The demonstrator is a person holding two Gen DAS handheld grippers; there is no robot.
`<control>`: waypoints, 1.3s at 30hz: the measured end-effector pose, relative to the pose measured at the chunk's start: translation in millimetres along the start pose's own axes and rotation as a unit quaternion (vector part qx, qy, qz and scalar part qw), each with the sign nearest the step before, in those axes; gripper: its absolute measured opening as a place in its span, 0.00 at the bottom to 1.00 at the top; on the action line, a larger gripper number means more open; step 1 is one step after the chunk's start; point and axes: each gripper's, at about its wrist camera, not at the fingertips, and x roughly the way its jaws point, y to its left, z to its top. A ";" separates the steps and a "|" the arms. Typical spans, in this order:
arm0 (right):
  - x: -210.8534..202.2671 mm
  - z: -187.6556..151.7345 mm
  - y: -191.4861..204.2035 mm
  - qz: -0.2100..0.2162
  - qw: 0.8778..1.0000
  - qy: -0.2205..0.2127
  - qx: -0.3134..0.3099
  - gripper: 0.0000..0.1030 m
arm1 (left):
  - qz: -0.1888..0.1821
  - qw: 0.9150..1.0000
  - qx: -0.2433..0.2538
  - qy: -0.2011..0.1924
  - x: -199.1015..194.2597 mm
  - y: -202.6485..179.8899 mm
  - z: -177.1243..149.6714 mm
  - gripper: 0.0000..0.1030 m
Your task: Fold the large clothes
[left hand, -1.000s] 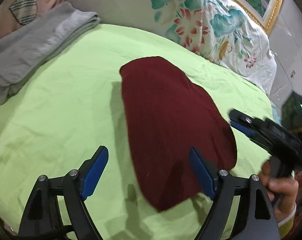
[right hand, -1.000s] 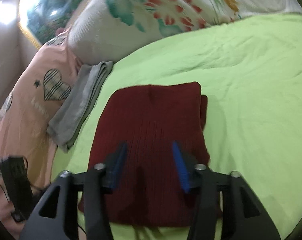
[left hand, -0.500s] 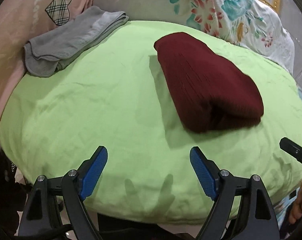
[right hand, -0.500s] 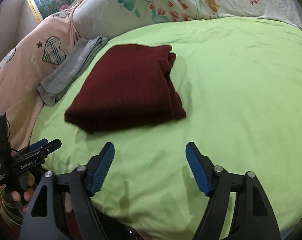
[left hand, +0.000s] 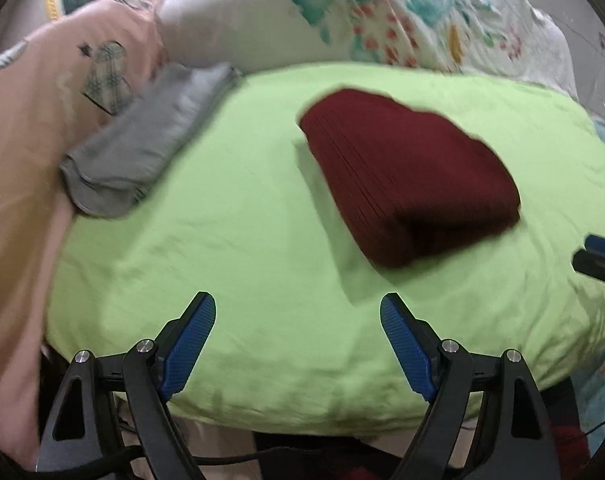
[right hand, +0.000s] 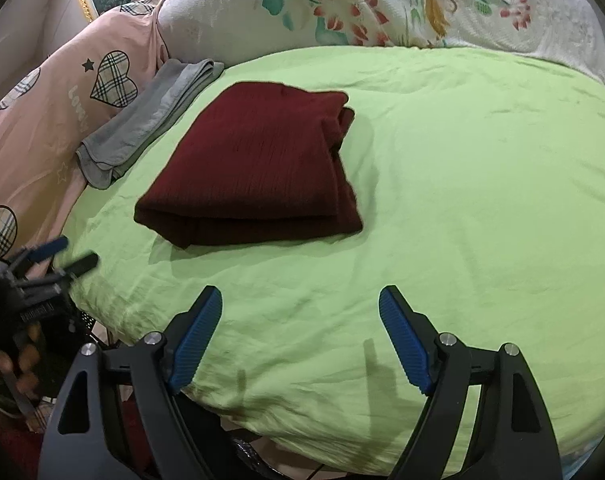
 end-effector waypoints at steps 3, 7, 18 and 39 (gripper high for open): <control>-16.2 13.1 -1.6 0.006 1.000 -0.010 -0.007 0.79 | 0.011 1.000 0.011 -0.015 -12.6 12.1 19.0 0.82; -33.4 27.1 2.6 0.013 0.999 -0.026 -0.024 0.83 | 0.030 0.998 0.041 -0.028 -31.4 13.9 29.8 0.86; 7.4 14.9 7.9 0.019 0.999 0.012 -0.026 0.83 | 0.015 0.999 0.041 0.011 17.1 -2.6 13.1 0.96; 34.9 30.9 22.3 0.021 0.998 0.038 -0.050 0.83 | 0.014 0.999 0.031 0.037 38.9 -0.8 32.2 0.96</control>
